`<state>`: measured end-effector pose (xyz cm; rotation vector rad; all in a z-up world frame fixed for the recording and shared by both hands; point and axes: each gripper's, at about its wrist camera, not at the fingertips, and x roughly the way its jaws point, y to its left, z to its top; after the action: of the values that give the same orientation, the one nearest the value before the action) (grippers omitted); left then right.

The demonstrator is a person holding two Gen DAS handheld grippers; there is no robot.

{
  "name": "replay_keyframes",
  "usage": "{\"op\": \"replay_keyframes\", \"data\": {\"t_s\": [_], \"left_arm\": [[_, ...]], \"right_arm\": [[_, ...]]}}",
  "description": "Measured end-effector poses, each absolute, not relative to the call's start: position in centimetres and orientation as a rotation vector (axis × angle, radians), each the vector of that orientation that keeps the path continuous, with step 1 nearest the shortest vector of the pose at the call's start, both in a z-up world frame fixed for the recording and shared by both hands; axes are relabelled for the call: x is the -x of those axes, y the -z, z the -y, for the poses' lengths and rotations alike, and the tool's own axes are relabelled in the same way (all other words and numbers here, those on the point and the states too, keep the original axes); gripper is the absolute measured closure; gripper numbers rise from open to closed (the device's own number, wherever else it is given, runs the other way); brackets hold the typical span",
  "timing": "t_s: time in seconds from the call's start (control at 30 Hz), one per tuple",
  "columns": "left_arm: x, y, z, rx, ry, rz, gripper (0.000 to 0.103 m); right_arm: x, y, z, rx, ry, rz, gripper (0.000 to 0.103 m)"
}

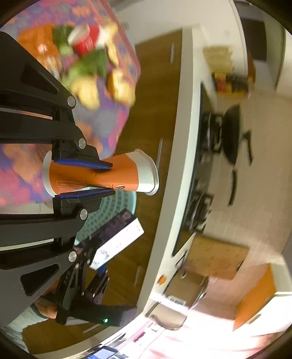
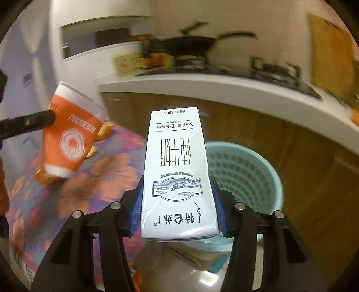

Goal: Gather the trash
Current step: 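Carry the carton and cup over the wastebasket and open both grippers, then move both grippers back over the table toward the orange snack bags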

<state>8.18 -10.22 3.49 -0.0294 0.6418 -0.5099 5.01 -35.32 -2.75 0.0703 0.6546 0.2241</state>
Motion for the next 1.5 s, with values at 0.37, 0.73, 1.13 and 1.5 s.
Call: {"op": "replay_keyframes", "data": {"t_s": [0.37, 0.73, 1.13, 1.5], "left_arm": [[-13.8, 1.5, 19.9, -0.051, 0.531, -0.764, 0.087], [-16.6, 4.3, 20.1, -0.022, 0.492, -0.836, 0.073], [-12.2, 1.9, 17.6, -0.048, 0.493, -0.763, 0.066], [-5.8, -3.3, 11.4, 0.032, 0.438, -0.607, 0.053]], "right_arm": [[-10.2, 9.1, 40.4, -0.229, -0.06, -0.883, 0.053], [-12.7, 10.2, 39.9, -0.248, -0.063, -0.971, 0.052], [-10.0, 7.9, 39.5, -0.259, -0.067, -0.917, 0.052], [-5.5, 1.2, 34.9, -0.172, -0.175, -0.755, 0.052]]}}
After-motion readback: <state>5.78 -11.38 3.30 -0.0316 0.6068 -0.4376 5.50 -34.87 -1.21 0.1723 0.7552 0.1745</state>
